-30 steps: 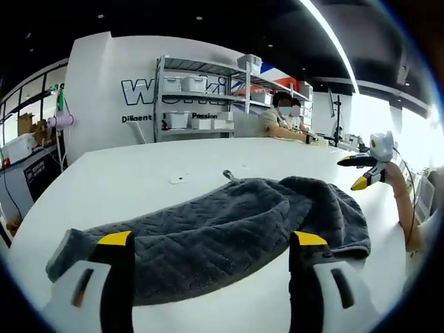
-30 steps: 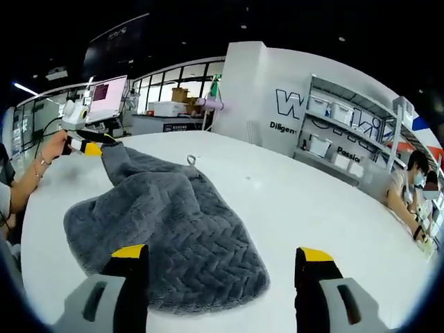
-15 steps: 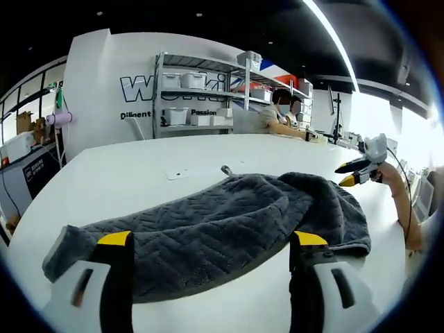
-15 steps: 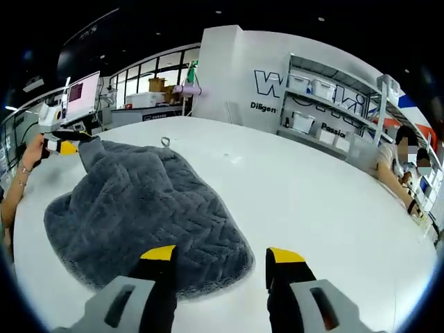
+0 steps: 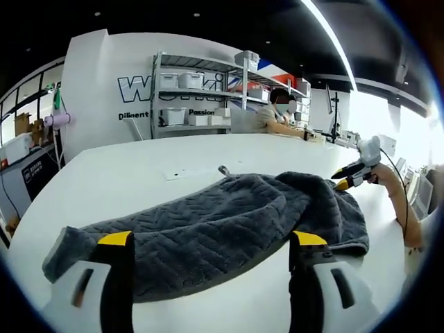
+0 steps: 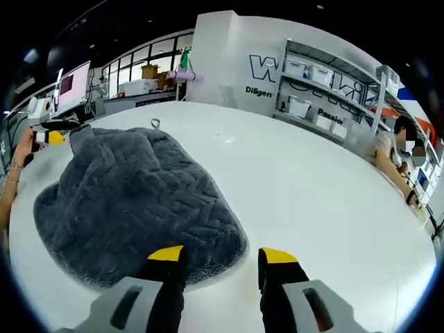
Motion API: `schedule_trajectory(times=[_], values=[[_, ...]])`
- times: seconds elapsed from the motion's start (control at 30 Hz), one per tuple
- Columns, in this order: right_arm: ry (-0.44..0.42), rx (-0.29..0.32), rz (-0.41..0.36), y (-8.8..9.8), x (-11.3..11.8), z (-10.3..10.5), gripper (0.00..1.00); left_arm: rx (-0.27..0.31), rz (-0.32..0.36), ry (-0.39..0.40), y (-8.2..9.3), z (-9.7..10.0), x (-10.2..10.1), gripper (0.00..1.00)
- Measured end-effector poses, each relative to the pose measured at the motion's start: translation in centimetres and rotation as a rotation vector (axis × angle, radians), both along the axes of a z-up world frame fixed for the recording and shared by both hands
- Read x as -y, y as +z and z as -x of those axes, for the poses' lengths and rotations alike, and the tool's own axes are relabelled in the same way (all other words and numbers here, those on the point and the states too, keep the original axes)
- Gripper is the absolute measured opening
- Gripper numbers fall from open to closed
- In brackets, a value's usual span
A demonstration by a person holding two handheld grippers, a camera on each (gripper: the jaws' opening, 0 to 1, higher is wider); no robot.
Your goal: Fold the towel on the table until its edges align and the towel forms a compact rectangular stack.
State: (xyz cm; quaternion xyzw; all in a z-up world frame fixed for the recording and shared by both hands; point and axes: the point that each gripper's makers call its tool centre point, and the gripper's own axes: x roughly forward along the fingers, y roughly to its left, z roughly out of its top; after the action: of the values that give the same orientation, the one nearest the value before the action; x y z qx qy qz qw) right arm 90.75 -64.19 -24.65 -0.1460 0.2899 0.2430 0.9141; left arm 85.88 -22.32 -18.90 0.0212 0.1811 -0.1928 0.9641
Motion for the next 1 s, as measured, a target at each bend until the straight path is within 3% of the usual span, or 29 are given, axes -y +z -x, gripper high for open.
schedule_trajectory(times=[0.6, 0.83, 1.0], values=[[0.024, -0.029, -0.052, -0.4, -0.8, 0.1, 0.31, -0.019, -0.021, -0.004, -0.6, 0.0, 0.1, 0.96], [0.059, -0.030, -0.061, -0.4, -1.5, 0.4, 0.22, -0.023, -0.024, -0.012, -0.7, 0.1, 0.4, 0.96], [0.109, -0.014, -0.039, -0.4, -2.4, 0.6, 0.08, -0.027, -0.027, -0.016, -0.8, 0.1, 0.4, 0.96]])
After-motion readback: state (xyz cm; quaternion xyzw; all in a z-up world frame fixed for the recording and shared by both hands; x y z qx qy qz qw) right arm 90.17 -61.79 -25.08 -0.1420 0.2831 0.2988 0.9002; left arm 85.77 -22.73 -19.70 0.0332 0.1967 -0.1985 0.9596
